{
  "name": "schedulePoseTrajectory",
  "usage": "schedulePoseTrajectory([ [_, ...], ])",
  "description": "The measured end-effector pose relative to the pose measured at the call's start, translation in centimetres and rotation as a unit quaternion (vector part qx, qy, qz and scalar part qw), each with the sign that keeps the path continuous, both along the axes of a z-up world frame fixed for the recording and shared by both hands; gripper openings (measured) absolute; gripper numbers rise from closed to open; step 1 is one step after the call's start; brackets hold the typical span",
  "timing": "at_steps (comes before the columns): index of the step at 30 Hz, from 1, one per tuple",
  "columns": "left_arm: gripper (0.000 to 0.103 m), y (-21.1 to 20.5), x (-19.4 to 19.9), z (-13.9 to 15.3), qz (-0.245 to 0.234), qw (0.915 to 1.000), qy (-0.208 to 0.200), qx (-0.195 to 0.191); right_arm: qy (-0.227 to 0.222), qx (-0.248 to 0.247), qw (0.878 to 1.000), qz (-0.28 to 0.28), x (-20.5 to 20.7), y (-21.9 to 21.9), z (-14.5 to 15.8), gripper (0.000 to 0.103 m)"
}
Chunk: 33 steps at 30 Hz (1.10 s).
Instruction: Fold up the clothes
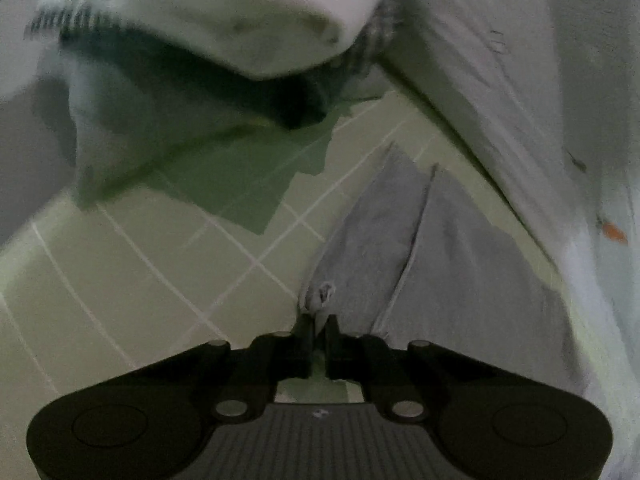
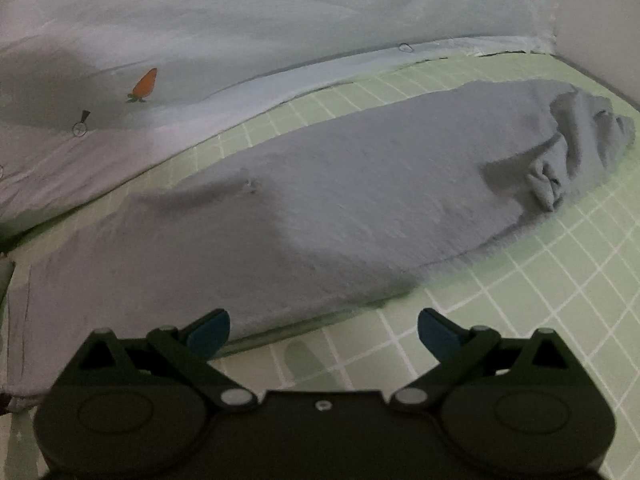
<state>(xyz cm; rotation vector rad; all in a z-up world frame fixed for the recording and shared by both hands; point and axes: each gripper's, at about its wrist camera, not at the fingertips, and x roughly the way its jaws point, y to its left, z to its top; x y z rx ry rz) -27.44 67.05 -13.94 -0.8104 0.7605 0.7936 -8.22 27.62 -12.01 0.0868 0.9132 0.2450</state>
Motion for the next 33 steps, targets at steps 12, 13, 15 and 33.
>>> schedulePoseTrajectory([
  [12,0.02,-1.0,-3.2,0.5,0.003,0.9969,0.058,0.053,0.022,0.001,0.998,0.053,0.9,2.2,-1.0,0.102],
  [13,0.02,-1.1,-3.1,0.8,0.004,0.9966,0.057,0.06,0.023,0.002,0.998,0.054,1.0,2.1,-1.0,0.102],
  [15,0.022,-1.2,-2.9,1.5,0.006,0.9972,0.042,0.062,0.027,0.005,0.998,0.048,1.2,1.6,-1.2,0.102],
  [33,0.032,-3.0,1.9,-0.4,-0.066,0.9969,0.042,0.013,-0.002,-0.009,0.996,0.09,1.6,5.2,-1.1,0.102],
])
